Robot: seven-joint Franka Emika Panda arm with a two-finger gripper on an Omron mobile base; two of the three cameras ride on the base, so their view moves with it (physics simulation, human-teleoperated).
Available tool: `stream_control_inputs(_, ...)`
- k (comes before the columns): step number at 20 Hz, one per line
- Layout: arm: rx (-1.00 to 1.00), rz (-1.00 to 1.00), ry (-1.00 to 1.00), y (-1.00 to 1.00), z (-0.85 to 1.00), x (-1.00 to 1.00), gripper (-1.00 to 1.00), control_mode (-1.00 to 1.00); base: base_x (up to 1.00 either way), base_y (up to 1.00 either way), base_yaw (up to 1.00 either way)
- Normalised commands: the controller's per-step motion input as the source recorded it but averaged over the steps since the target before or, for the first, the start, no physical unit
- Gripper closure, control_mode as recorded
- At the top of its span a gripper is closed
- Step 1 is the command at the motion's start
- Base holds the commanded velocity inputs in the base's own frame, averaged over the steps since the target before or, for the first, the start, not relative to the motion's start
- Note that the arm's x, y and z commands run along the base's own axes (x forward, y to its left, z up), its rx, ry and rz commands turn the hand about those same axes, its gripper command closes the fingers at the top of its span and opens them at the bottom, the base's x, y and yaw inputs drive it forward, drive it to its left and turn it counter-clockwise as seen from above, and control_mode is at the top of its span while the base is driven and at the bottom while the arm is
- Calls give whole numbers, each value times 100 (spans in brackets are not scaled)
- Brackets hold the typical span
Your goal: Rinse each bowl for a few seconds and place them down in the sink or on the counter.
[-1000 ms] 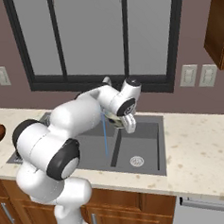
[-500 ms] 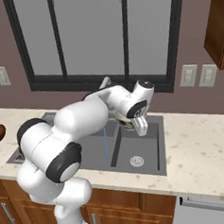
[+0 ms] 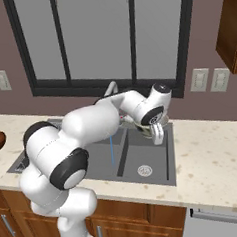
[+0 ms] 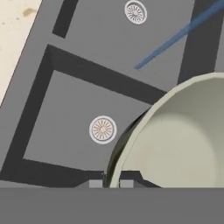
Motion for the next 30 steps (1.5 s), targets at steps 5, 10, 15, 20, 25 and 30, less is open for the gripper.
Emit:
stream_control_inputs(5,-2,-25,0,-28,0,0,100,-100,0,0,0)
stream_control_inputs(10,0,-31,0,-30,0,0,100,-100,0,0,0)
stream_control_inputs(15,0,-31,0,-29,0,0,100,-100,0,0,0)
stream_control_inputs(20,0,-30,0,-17,-1,0,100,-100,0,0,0)
stream_control_inputs(25,0,-24,0,-1,-9,0,100,-100,0,0,0)
stream_control_inputs(30,0,-19,0,-9,-12,0,100,-100,0,0,0)
